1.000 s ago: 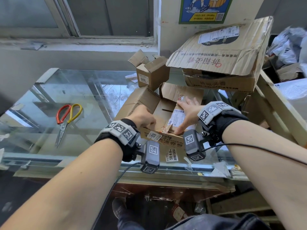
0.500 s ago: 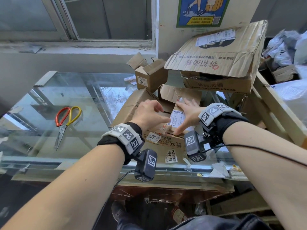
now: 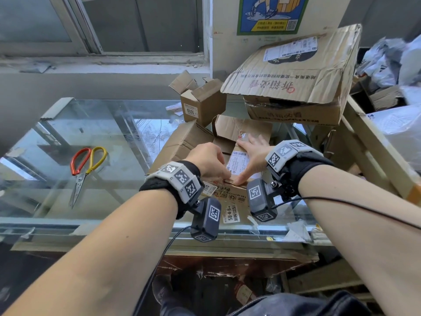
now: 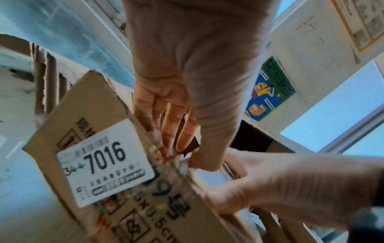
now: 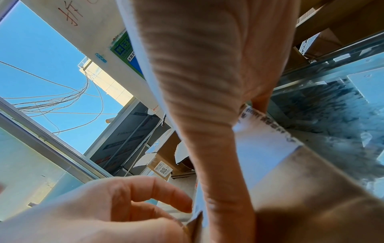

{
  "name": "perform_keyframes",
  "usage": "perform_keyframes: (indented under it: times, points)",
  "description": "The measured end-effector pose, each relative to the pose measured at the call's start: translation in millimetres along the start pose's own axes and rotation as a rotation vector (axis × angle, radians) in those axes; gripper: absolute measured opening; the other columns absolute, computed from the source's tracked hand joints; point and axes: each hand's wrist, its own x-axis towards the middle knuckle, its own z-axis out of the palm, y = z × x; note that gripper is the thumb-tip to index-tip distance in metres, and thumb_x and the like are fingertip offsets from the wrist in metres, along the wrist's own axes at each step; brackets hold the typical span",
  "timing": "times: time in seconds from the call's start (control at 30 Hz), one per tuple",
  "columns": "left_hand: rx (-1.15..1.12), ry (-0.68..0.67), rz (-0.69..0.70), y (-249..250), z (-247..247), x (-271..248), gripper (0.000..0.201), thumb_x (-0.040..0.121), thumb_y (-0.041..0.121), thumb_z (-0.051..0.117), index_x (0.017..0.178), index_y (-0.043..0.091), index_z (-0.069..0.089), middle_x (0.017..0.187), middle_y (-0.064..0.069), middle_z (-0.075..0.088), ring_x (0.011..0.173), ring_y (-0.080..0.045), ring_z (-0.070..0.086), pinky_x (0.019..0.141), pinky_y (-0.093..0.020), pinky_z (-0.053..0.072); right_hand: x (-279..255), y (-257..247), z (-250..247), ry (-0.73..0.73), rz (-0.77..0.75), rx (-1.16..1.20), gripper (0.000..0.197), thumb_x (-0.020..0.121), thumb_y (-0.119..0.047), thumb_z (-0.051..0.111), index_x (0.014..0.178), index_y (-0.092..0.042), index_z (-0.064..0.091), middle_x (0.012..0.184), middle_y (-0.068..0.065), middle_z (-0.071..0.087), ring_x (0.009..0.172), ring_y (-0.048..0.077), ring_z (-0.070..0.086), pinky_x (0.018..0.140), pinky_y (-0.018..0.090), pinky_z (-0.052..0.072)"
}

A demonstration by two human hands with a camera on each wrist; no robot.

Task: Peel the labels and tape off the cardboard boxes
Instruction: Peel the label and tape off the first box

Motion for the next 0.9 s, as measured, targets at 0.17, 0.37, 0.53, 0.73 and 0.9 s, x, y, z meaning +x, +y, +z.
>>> perform_keyframes:
  times: [0.17, 0.37, 0.53, 0.73, 0.9]
  points:
    - [0.107, 0.065, 0.064, 7, 8, -2, 0.015, 0.073, 0.030, 0.072, 0.086, 0.023, 0.072, 0.080, 0.007, 0.063, 0.082, -0.012, 0.059, 0.066, -0.025, 0.045, 1, 4, 2, 0.012, -0.021, 0.056, 0.132, 0.055, -0.054, 0.085, 0.152, -0.029, -0.002, 0.159, 0.001, -0.016, 0.144, 0.029, -0.020, 0.116, 0.051, -0.001]
    - [-0.220, -0.112, -0.005, -1, 4, 7, 0.011, 0.078, 0.011, 0.066, 0.080, 0.013, 0.077, 0.068, -0.002, 0.068, 0.063, -0.013, 0.061, 0.070, -0.030, 0.056, 7, 7, 4, -0.009, -0.020, 0.079, 0.133, 0.054, -0.056, 0.085, 0.151, -0.033, -0.003, 0.159, -0.001, -0.019, 0.143, 0.028, -0.023, 0.115, 0.053, -0.005]
    - [-0.273, -0.141, -0.017, -1, 3, 6, 0.015, 0.081, 0.006, 0.065, 0.091, 0.007, 0.076, 0.072, -0.002, 0.068, 0.063, -0.011, 0.061, 0.066, -0.027, 0.055, 7, 6, 3, -0.021, -0.015, 0.077, 0.134, 0.054, -0.057, 0.084, 0.151, -0.032, -0.003, 0.159, -0.001, -0.019, 0.143, 0.028, -0.024, 0.116, 0.054, -0.007]
    - [-0.305, -0.275, -0.093, 1, -7, 5, 0.033, 0.070, 0.025, 0.085, 0.097, 0.008, 0.073, 0.091, -0.005, 0.074, 0.080, -0.011, 0.071, 0.069, -0.022, 0.058, 2, 4, 1, -0.027, -0.014, 0.031, 0.133, 0.054, -0.060, 0.082, 0.151, -0.031, -0.005, 0.159, 0.002, -0.019, 0.143, 0.029, -0.023, 0.116, 0.055, -0.005]
    - [-0.234, -0.137, -0.118, 5, 0, 9, 0.022, 0.074, 0.018, 0.082, 0.093, 0.012, 0.074, 0.090, -0.006, 0.073, 0.086, -0.016, 0.069, 0.084, -0.032, 0.057, 2, 6, 2, -0.023, -0.017, 0.075, 0.133, 0.052, -0.060, 0.082, 0.151, -0.032, -0.002, 0.159, 0.000, -0.019, 0.143, 0.028, -0.024, 0.115, 0.052, -0.006]
